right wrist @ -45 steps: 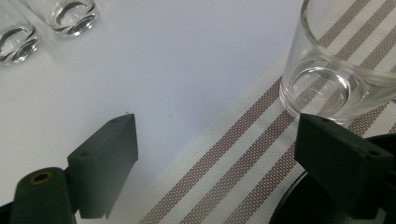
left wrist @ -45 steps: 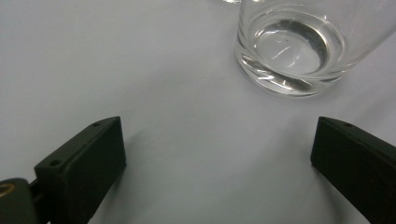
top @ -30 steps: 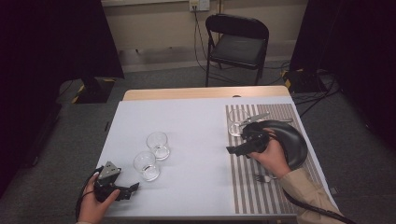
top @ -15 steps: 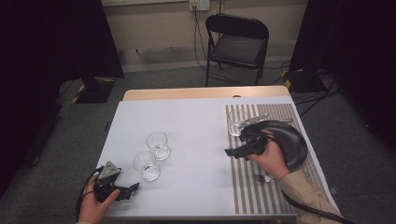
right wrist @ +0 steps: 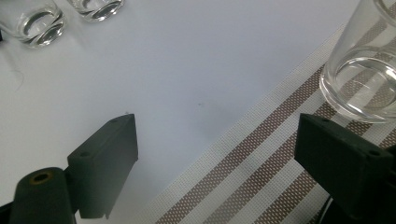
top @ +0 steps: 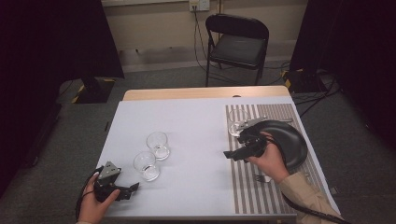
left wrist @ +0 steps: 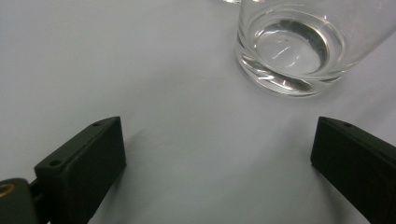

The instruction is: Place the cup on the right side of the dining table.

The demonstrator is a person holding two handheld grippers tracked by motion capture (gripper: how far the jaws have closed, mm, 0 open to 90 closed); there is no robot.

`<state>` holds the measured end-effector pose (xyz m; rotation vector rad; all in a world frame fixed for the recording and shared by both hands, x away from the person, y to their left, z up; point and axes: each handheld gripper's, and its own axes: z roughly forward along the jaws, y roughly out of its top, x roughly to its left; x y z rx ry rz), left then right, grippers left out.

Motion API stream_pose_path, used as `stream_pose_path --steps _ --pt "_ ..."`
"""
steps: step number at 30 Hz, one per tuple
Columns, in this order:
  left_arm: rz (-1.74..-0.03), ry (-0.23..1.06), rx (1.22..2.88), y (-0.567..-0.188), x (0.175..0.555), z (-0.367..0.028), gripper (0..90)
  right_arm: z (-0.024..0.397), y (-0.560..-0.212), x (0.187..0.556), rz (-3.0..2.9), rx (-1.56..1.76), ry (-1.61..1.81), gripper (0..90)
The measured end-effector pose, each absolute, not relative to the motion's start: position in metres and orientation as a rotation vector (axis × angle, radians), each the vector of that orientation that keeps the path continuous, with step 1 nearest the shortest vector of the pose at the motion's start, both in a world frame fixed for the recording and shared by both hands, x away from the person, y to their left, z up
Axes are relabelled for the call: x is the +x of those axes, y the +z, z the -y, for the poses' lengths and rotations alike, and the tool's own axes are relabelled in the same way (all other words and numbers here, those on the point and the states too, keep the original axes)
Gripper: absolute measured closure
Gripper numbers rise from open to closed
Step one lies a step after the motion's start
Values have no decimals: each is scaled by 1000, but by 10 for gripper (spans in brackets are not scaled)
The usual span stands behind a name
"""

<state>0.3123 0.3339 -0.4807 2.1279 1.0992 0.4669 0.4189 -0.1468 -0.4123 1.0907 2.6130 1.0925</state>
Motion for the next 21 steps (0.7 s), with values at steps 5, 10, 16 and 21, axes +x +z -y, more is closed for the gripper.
stream_pose_path --steps 5,10,16,21 --pt "-1099 467 2128 -481 312 -334 24 146 -413 416 -2621 1087 1094 126" --pt "-1099 467 2128 -481 312 -334 24 144 -414 414 -2631 1079 1094 126" --pt "-1099 467 2128 -481 312 -334 24 143 -415 412 -2638 1071 1097 126" --pt "-1099 467 2128 -481 312 -334 24 142 -416 409 -2650 1064 1096 126"
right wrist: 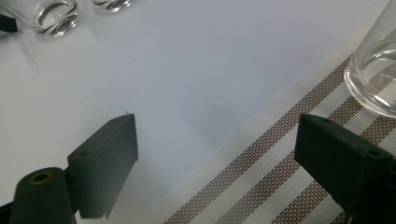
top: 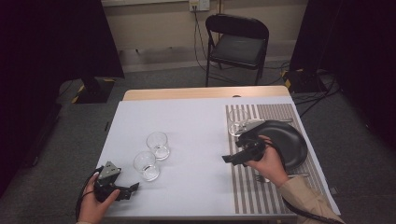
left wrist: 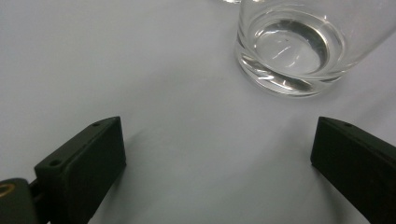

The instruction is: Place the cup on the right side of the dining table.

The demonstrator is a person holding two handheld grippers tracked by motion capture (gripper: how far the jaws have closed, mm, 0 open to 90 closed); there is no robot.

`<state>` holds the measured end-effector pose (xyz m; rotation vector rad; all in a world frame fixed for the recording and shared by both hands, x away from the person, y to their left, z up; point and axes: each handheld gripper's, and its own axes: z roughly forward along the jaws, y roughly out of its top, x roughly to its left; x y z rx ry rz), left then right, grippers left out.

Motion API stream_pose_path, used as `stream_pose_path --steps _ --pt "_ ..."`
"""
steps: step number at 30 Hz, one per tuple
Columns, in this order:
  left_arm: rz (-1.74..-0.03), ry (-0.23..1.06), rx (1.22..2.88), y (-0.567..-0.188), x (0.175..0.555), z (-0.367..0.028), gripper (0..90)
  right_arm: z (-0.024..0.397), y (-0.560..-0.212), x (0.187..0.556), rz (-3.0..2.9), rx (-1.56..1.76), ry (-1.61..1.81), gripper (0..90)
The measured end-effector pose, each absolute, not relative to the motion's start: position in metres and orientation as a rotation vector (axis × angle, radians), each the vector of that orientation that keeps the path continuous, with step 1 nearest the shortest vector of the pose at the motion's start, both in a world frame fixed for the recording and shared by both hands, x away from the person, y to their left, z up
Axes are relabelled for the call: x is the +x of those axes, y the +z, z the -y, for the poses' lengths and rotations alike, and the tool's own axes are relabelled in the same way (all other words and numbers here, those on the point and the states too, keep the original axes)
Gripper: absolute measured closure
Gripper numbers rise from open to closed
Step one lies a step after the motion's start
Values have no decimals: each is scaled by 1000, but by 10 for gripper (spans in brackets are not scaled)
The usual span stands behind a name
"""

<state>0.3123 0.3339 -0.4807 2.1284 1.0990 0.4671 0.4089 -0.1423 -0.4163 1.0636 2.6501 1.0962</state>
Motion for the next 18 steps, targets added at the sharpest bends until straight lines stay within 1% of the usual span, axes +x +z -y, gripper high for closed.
stream_pose_path --steps 18 --pt "-1099 467 2128 -481 312 -334 24 139 -421 402 -2674 1044 1101 126"
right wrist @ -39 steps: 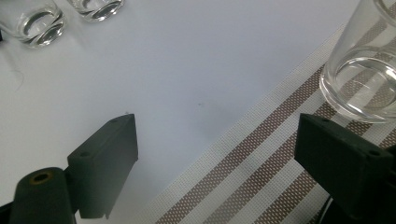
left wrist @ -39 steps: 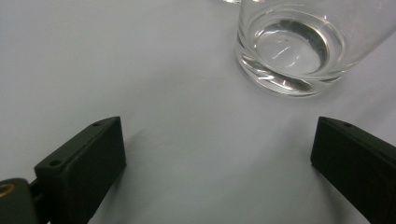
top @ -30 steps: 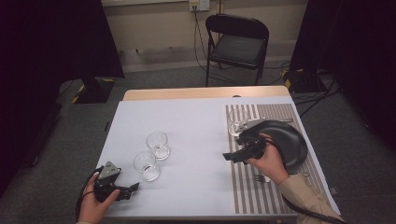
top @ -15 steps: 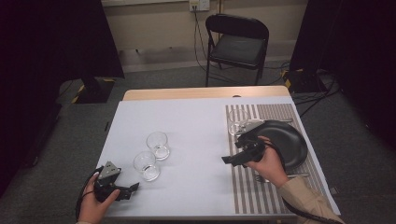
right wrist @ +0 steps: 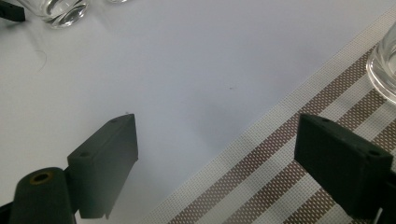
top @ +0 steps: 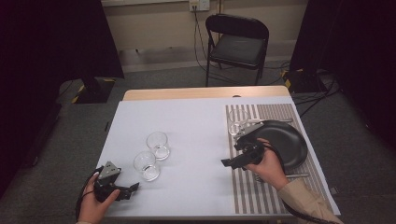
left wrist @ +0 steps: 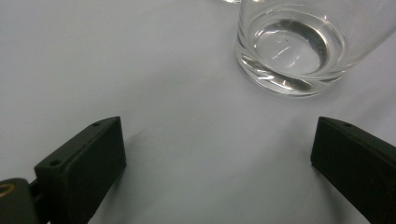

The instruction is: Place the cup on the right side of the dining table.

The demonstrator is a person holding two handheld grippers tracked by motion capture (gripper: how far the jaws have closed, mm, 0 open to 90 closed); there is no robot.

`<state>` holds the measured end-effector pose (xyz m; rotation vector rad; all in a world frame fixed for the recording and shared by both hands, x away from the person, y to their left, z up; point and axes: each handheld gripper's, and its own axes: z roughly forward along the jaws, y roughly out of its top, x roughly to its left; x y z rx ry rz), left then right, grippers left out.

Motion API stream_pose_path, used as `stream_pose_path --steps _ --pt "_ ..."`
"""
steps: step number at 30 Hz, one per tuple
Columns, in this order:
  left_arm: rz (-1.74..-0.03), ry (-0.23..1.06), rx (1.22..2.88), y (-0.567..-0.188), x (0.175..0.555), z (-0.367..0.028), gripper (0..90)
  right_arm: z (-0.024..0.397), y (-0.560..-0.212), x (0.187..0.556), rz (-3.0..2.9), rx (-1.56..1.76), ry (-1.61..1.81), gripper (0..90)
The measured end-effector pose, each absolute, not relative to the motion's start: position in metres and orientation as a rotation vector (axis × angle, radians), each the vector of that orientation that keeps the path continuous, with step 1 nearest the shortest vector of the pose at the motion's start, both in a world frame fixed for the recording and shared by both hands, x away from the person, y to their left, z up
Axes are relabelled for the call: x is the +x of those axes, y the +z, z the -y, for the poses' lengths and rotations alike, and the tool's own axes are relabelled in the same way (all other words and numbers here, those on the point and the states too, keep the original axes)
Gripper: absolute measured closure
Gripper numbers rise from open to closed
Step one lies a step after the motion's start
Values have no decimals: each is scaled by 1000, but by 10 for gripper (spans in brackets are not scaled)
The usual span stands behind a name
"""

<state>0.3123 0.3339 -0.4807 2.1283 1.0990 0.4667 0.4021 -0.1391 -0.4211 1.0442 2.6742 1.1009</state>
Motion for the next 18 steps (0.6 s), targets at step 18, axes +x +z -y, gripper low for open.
stream_pose_path --steps 18 --pt "-1099 467 2129 -481 312 -334 24 140 -428 395 -2699 1034 1098 126"
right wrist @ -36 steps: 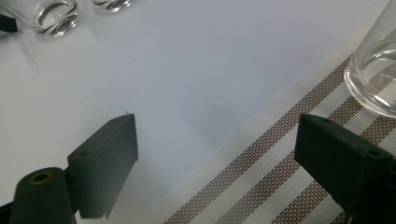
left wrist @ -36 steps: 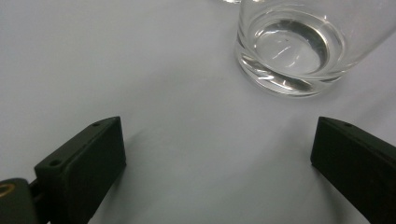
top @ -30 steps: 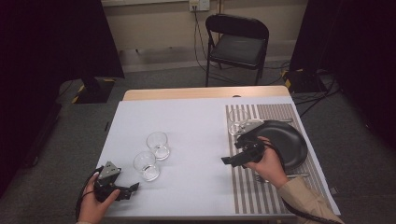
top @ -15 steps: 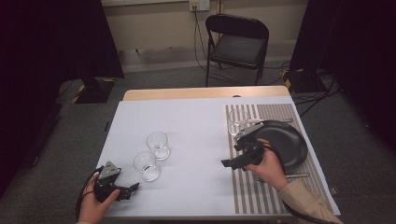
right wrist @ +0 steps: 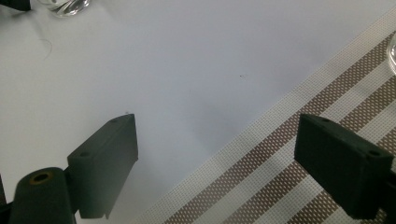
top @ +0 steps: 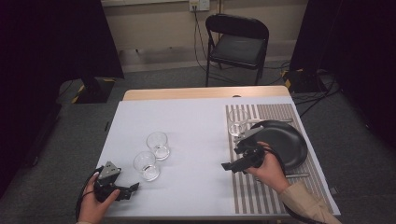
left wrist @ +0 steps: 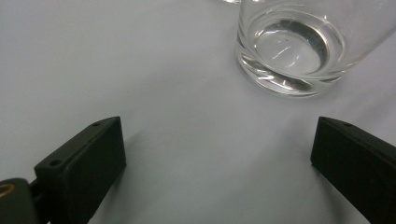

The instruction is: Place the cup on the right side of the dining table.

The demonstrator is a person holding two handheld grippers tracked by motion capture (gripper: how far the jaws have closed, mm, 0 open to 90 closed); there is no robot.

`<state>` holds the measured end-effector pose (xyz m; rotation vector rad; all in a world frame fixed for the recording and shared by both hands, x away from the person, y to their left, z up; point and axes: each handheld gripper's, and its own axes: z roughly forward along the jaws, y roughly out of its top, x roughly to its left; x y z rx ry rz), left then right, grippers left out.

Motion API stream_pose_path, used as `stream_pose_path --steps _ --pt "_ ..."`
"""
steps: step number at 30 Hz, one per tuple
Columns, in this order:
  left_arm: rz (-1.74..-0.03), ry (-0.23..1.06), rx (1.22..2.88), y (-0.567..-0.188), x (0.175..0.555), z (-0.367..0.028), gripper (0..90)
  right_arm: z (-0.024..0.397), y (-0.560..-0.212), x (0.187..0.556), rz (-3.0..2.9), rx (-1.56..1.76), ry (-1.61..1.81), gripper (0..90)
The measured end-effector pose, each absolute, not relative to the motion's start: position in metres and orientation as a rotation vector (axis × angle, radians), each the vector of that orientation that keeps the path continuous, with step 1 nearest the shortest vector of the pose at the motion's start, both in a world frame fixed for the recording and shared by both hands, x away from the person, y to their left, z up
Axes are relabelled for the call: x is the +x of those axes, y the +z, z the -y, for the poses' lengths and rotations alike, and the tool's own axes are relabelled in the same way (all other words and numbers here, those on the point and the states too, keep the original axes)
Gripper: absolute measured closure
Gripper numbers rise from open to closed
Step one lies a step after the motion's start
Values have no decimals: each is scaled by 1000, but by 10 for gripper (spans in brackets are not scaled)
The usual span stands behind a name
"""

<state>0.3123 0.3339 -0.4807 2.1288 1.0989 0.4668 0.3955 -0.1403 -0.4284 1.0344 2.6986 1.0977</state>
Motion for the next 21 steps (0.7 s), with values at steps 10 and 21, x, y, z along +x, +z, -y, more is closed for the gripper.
stream_pose_path --steps 10,21 --pt "-1099 467 2129 -481 312 -334 24 141 -433 392 -2704 1035 1103 126" --pt "-1099 468 2129 -481 312 -334 24 141 -437 388 -2714 1035 1102 126"
